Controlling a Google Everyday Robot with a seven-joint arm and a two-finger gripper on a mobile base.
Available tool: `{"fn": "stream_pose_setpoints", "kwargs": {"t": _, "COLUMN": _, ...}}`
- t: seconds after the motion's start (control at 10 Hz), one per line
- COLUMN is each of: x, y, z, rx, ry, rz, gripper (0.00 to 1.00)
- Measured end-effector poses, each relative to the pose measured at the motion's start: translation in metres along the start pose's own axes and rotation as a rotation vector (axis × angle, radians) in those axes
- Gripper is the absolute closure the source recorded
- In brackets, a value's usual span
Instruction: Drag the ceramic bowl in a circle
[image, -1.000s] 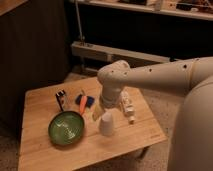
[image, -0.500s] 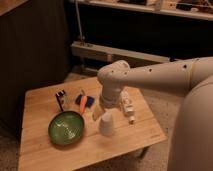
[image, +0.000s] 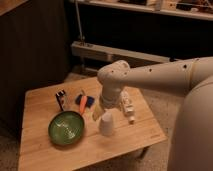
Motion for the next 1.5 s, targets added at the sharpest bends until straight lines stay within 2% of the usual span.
{"fn": "stream_pose_setpoints", "kwargs": {"t": 0.2, "x": -0.002, "y": 0.002, "z": -0.006, "rx": 0.005, "ry": -0.013, "rz": -0.017, "gripper": 0.2}}
{"fn": "stream_pose_setpoints", "kwargs": {"t": 0.3, "x": -0.008, "y": 0.006, "z": -0.016, "rx": 0.006, "ry": -0.034, "rz": -0.04, "gripper": 0.2}}
{"fn": "stream_pose_setpoints", "kwargs": {"t": 0.5, "x": -0.029, "y": 0.031, "z": -0.036, "rx": 0.001, "ry": -0.059, "rz": -0.087, "gripper": 0.2}}
{"fn": "stream_pose_setpoints", "kwargs": {"t": 0.7, "x": -0.059, "y": 0.064, "z": -0.045, "rx": -0.024, "ry": -0.069, "rz": -0.139, "gripper": 0.2}}
{"fn": "stream_pose_setpoints", "kwargs": {"t": 0.8, "x": -0.071, "y": 0.076, "z": -0.046, "rx": -0.065, "ry": -0.068, "rz": -0.158, "gripper": 0.2}}
{"fn": "stream_pose_setpoints", "kwargs": {"t": 0.9, "x": -0.079, "y": 0.081, "z": -0.04, "rx": -0.12, "ry": -0.058, "rz": -0.168, "gripper": 0.2}}
{"fn": "stream_pose_setpoints", "kwargs": {"t": 1.0, "x": -0.081, "y": 0.083, "z": -0.031, "rx": -0.151, "ry": -0.046, "rz": -0.175, "gripper": 0.2}}
{"fn": "stream_pose_setpoints", "kwargs": {"t": 1.1, "x": -0.081, "y": 0.086, "z": -0.02, "rx": -0.177, "ry": -0.041, "rz": -0.183, "gripper": 0.2}}
{"fn": "stream_pose_setpoints", "kwargs": {"t": 1.3, "x": -0.081, "y": 0.081, "z": 0.019, "rx": -0.231, "ry": -0.031, "rz": -0.196, "gripper": 0.2}}
{"fn": "stream_pose_setpoints", "kwargs": {"t": 1.5, "x": -0.081, "y": 0.087, "z": 0.039, "rx": -0.261, "ry": -0.035, "rz": -0.224, "gripper": 0.2}}
